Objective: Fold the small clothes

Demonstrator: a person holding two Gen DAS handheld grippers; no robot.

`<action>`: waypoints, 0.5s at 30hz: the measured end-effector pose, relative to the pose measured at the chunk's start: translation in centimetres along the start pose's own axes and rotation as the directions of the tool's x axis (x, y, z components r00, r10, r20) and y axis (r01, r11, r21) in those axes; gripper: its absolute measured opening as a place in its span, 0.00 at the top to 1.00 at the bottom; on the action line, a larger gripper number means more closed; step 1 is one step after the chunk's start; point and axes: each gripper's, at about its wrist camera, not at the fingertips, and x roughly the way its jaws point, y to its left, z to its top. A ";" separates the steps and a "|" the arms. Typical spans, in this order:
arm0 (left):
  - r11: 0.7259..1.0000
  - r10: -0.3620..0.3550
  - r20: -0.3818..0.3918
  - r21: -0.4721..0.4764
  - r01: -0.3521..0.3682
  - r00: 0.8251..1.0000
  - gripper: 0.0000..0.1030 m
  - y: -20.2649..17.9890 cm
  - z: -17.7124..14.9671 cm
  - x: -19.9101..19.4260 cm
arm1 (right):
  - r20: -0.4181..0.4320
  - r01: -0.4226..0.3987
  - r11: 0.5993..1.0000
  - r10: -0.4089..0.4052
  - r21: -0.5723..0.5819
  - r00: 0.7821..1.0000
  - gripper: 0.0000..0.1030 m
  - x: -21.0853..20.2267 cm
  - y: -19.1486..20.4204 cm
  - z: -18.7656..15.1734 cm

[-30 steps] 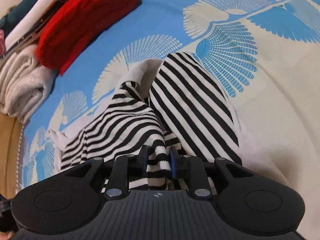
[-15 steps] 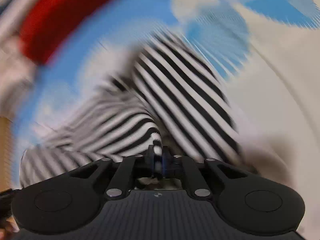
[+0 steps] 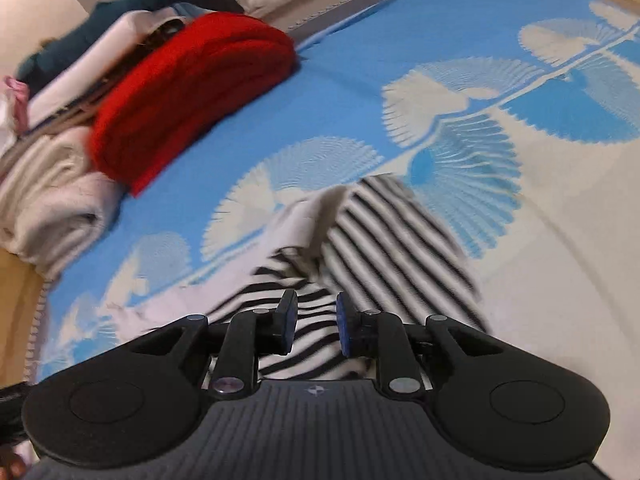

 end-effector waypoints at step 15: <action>0.981 0.135 -0.123 0.155 -0.115 0.983 0.63 -0.2 -3.4 3.0 | -0.188 0.104 0.994 -0.099 0.015 0.977 0.79 4.3 -0.9 -1.7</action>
